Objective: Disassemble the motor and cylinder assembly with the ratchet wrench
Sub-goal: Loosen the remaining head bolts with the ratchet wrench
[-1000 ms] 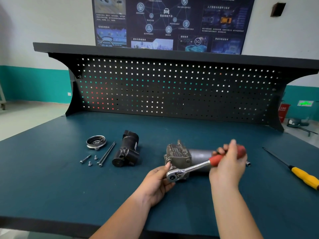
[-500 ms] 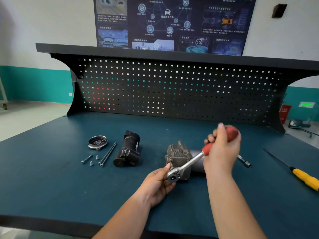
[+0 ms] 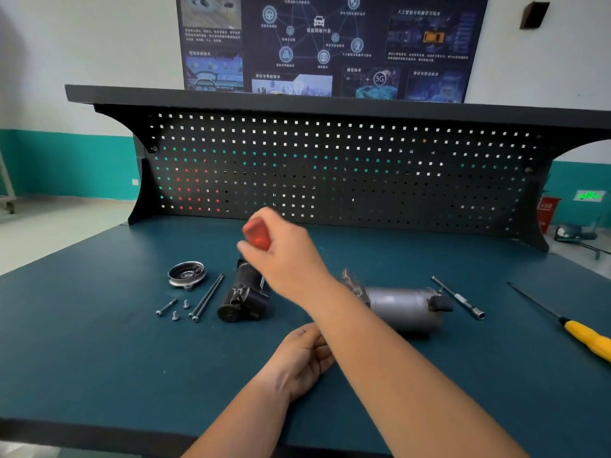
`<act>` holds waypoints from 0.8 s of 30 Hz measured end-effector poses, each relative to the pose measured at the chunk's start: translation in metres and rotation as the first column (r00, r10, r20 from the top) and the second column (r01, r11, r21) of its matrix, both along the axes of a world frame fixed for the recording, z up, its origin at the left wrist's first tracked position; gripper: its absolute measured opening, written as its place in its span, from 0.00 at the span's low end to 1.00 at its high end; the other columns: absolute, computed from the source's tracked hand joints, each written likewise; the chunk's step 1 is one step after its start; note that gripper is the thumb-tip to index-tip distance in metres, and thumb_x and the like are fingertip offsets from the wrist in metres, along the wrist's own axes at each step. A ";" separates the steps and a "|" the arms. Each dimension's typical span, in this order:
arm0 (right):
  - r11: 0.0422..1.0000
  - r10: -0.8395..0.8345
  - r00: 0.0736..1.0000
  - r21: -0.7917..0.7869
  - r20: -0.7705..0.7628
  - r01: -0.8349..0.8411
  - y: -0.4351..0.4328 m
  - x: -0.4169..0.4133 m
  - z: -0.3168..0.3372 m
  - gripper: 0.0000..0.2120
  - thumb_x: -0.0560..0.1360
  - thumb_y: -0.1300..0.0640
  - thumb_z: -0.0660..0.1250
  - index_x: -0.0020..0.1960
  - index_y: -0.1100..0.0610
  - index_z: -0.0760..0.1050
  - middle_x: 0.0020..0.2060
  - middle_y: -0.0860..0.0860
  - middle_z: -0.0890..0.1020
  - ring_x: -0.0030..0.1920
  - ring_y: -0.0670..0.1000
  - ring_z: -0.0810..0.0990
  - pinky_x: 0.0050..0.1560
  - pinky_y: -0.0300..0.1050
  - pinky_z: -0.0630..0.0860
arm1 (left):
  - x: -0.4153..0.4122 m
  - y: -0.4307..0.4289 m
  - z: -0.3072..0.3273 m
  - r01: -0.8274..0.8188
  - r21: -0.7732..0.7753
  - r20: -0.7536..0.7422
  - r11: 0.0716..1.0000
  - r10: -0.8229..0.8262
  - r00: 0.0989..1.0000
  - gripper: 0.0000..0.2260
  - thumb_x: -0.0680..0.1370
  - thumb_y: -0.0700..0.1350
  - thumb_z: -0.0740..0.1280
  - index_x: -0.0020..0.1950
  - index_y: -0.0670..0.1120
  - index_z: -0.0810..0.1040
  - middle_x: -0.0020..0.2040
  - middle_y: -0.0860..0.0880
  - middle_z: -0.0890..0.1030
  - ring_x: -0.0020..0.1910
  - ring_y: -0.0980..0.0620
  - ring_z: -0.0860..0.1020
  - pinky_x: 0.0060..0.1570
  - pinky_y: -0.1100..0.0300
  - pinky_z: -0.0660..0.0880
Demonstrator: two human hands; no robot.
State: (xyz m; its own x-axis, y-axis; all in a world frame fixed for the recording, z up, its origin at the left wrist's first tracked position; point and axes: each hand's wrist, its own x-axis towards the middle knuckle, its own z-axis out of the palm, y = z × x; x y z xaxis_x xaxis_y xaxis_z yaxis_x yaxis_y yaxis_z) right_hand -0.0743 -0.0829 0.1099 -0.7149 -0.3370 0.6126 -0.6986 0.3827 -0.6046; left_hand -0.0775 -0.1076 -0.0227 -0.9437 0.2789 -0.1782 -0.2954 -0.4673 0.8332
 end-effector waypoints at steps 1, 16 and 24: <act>0.998 0.014 1.000 0.068 -0.001 -0.014 -0.006 0.001 -0.005 0.06 0.75 0.56 0.68 0.48 0.50 0.72 0.37 0.44 0.76 0.36 0.46 0.74 0.41 0.40 0.71 | 0.001 -0.001 0.001 0.005 -0.013 -0.002 1.000 -0.005 1.000 0.07 0.79 0.35 0.61 0.44 0.38 0.77 0.36 0.44 0.81 0.33 0.50 0.80 0.34 0.60 0.79; 0.793 -0.140 0.990 -0.601 -0.021 0.099 0.056 0.006 -0.003 0.11 0.75 0.62 0.67 0.42 0.49 0.69 0.25 0.42 0.73 0.25 0.45 0.71 0.28 0.41 0.71 | 0.001 -0.002 0.002 -0.035 0.028 0.006 0.999 0.035 0.999 0.08 0.78 0.41 0.65 0.40 0.41 0.79 0.35 0.46 0.83 0.31 0.54 0.82 0.31 0.64 0.78; 0.171 -0.173 0.958 -0.951 0.228 0.257 0.110 0.008 -0.037 0.09 0.79 0.61 0.62 0.42 0.51 0.67 0.26 0.43 0.73 0.24 0.41 0.70 0.26 0.35 0.70 | 0.002 -0.001 0.003 -0.061 0.023 0.032 0.998 0.060 0.998 0.08 0.77 0.43 0.66 0.38 0.42 0.79 0.32 0.47 0.83 0.27 0.55 0.81 0.27 0.66 0.76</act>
State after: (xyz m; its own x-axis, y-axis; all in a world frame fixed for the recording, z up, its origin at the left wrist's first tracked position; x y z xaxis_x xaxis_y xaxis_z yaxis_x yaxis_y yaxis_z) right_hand -0.0661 0.0274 0.0728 -0.6948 0.6602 0.2853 -0.6469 -0.4004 -0.6489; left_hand -0.0760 -0.1085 -0.0198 -0.9531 0.2260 -0.2013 -0.2913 -0.5051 0.8124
